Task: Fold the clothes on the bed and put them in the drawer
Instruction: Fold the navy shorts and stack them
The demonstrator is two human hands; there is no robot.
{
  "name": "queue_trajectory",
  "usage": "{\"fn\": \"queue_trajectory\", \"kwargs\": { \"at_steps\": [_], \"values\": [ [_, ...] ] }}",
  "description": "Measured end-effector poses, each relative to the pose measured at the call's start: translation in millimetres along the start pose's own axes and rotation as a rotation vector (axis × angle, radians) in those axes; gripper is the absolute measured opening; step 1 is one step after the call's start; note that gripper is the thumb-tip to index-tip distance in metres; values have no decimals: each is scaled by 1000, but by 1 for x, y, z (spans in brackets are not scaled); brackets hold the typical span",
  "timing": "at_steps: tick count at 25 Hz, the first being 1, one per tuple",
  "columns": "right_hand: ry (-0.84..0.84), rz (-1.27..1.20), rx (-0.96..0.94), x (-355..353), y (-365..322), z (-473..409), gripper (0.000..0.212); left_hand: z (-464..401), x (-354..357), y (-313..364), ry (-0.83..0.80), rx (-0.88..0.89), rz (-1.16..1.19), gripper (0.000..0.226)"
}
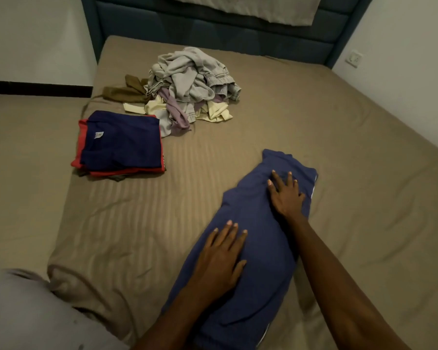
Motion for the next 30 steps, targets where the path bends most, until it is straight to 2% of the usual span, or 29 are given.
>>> {"fn": "queue_trajectory", "kwargs": {
  "at_steps": [2, 5, 10, 15, 20, 22, 23, 26, 27, 30],
  "values": [
    [-39, 39, -51, 8, -8, -1, 61, 4, 0, -23, -68, -138, -35, 88],
    [-119, 81, -38, 20, -13, -42, 69, 12, 0, -25, -50, -185, -46, 109],
    [-184, 49, -13, 35, -12, -113, 73, 10, 4, -28, -5, -258, 9, 120],
    [-189, 45, -24, 28, -13, -128, 71, 12, 6, -26, -16, -250, 16, 122],
    [42, 79, -42, 16, -24, -75, 67, 13, 5, -28, -6, -240, 14, 121],
    [32, 77, -52, 18, -1, -49, 70, 13, 4, -28, -8, -245, 14, 120],
    [4, 49, -22, 15, 16, -41, 76, 14, 3, -27, -28, -249, 17, 121],
    [103, -10, 105, -6, 52, -34, 111, 15, -1, -32, -91, -227, 23, 122],
    [101, -1, 122, -11, 57, -21, 111, 17, -6, -36, -142, -190, 30, 122],
    [55, 66, 10, -11, 75, 55, 88, 32, -35, -63, -279, 55, 21, 113]
  ]
}}
Point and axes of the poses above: each hand's wrist, its own z-axis away from the middle knuckle, its own x-axis out of the palm, y = z × x, the point moved 2 cm from there along -z, towards the middle knuckle, and after that the axes turned 10 degrees about y, right-handed, at the moved point
